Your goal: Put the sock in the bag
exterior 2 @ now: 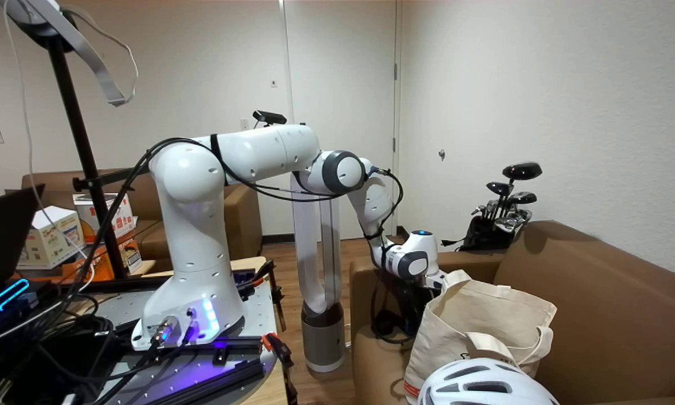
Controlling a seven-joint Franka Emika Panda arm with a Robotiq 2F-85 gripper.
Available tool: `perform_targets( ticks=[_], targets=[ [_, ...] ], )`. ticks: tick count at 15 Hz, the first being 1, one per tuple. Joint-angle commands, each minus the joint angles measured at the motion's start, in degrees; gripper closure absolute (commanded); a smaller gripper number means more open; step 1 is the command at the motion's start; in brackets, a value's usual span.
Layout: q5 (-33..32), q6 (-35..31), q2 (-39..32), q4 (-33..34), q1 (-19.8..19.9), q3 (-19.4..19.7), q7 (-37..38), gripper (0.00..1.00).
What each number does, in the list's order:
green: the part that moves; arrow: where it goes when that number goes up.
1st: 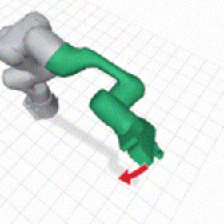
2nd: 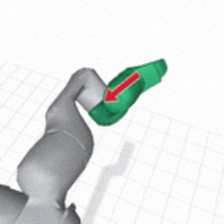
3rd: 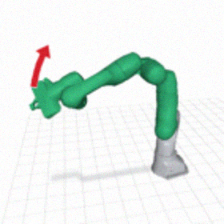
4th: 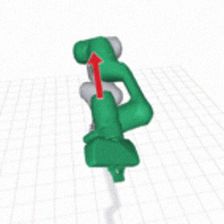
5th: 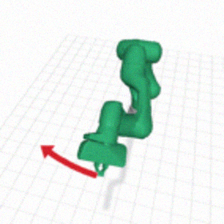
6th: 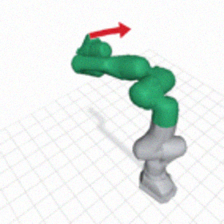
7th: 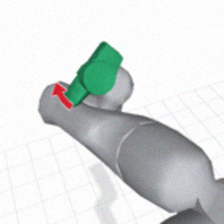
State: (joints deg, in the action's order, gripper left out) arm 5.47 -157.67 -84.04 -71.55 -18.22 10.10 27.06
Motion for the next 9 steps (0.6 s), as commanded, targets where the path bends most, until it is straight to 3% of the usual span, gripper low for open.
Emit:
perform_targets(
  ticks=[1,2,6,9],
  targets=[
    [-1.0,0.5,0.0,0.3,0.5,0.3,0.2,0.86],
    [-1.1,0.6,0.0,0.4,0.5,0.5,0.2,0.92],
    [-1.1,3.1,2.2,-1.8,-0.7,1.1,-1.0,0.98],
    [-3.2,5.2,7.8,-7.0,-3.1,1.0,-3.6,0.94]
  ],
)
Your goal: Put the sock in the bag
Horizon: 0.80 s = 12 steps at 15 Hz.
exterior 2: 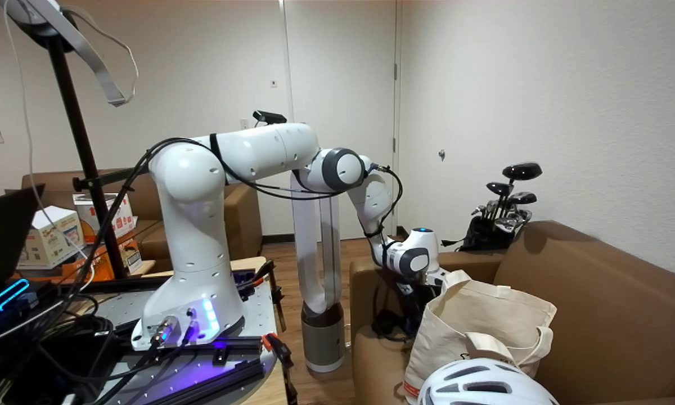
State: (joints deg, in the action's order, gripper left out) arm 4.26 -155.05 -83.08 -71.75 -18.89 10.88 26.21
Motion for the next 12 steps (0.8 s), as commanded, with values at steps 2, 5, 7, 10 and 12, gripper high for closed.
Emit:
perform_targets(
  ticks=[2,5,7,10,12],
  targets=[
    [-3.4,1.4,12.0,-12.0,-4.0,0.3,-4.6,0.92],
    [-5.4,-1.6,19.7,-19.2,-7.2,1.9,-4.9,0.94],
    [-8.2,-3.0,24.8,-23.8,-8.8,3.3,-3.4,0.94],
    [-10.7,-6.1,32.9,-31.2,-11.0,5.4,-2.7,0.94],
    [-12.4,-9.2,38.1,-36.5,-12.9,7.5,-1.8,0.94]
  ],
)
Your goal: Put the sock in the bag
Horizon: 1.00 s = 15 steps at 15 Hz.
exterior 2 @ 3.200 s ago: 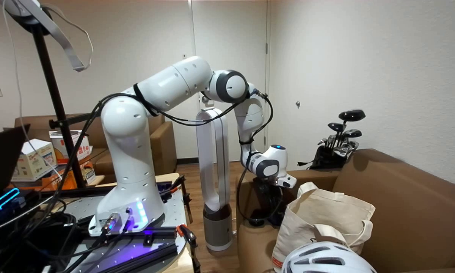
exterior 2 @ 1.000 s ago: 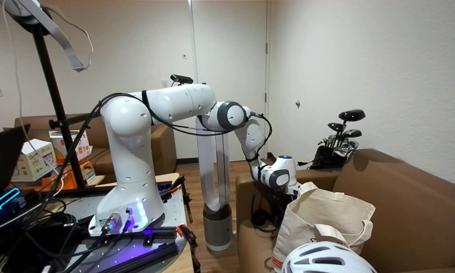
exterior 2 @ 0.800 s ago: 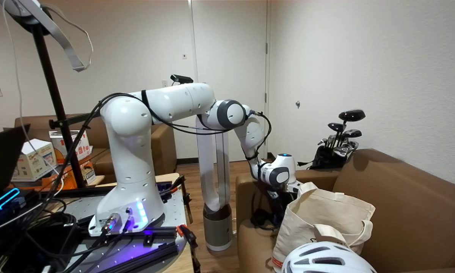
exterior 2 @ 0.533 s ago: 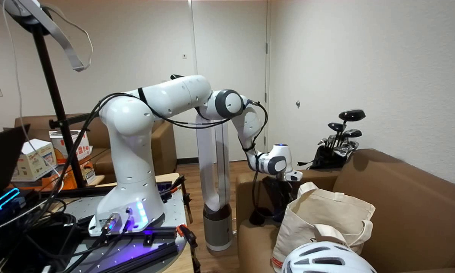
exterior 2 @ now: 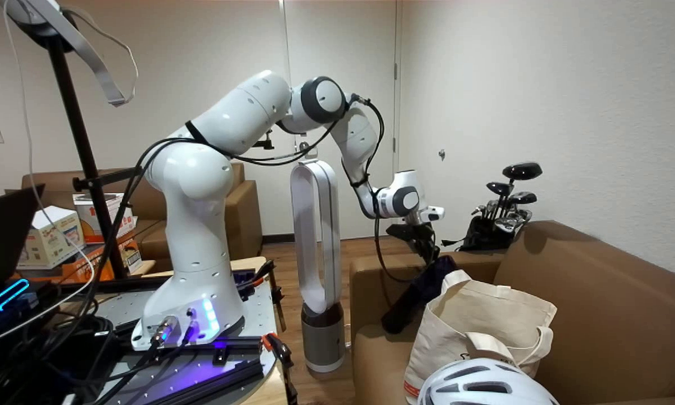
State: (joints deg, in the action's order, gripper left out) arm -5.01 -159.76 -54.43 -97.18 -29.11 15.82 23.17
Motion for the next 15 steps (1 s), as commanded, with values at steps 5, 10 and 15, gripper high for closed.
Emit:
perform_targets(
  ticks=[5,10,15],
  targets=[
    [-5.0,-6.7,13.4,-13.8,-3.6,4.2,0.0,0.94],
    [-8.0,-8.3,18.8,-19.3,-5.4,6.0,1.3,0.96],
    [-7.8,-15.0,25.7,-21.2,-16.4,21.7,8.9,0.97]
  ],
)
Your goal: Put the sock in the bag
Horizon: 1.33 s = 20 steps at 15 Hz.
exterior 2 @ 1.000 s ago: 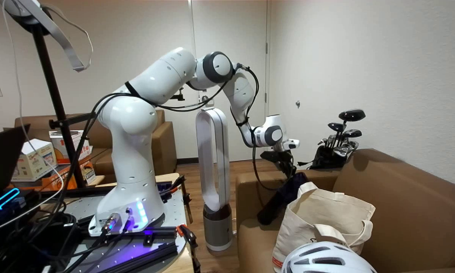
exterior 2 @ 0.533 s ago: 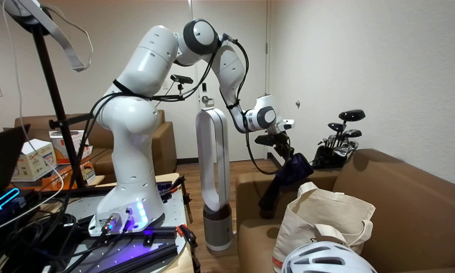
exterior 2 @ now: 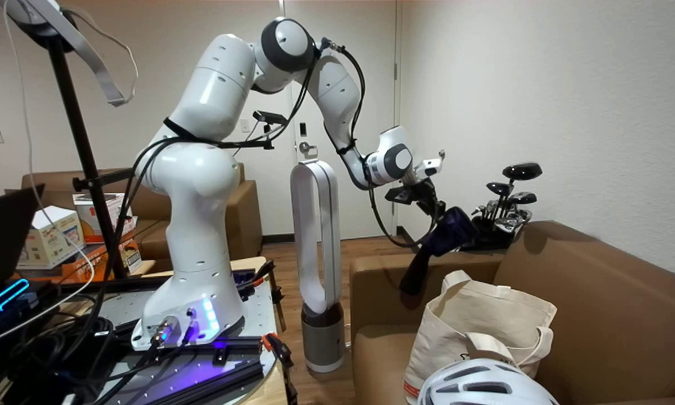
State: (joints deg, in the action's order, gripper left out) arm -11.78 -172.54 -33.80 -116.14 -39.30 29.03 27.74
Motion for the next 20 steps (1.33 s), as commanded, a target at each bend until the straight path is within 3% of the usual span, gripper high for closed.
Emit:
perform_targets(
  ticks=[1,4,7,8,10,12,14,20],
  targets=[
    [-0.9,-2.8,6.2,-2.5,-9.0,12.7,5.5,0.97],
    [-1.7,-3.9,6.2,-1.4,-17.9,26.7,11.5,0.97],
    [-0.2,-4.7,3.0,-1.6,-24.3,39.4,16.5,0.97],
    [2.9,-5.1,1.1,-2.9,-27.6,44.2,16.4,0.97],
    [6.6,-5.6,-3.7,-5.2,-30.5,50.3,17.8,0.97],
    [11.7,-5.8,-8.6,-8.2,-30.9,53.0,17.7,0.97],
    [17.1,-4.6,-13.6,-10.6,-30.2,53.3,17.9,0.97],
    [25.8,3.1,-25.2,-13.7,-26.8,48.2,20.8,0.97]
  ],
)
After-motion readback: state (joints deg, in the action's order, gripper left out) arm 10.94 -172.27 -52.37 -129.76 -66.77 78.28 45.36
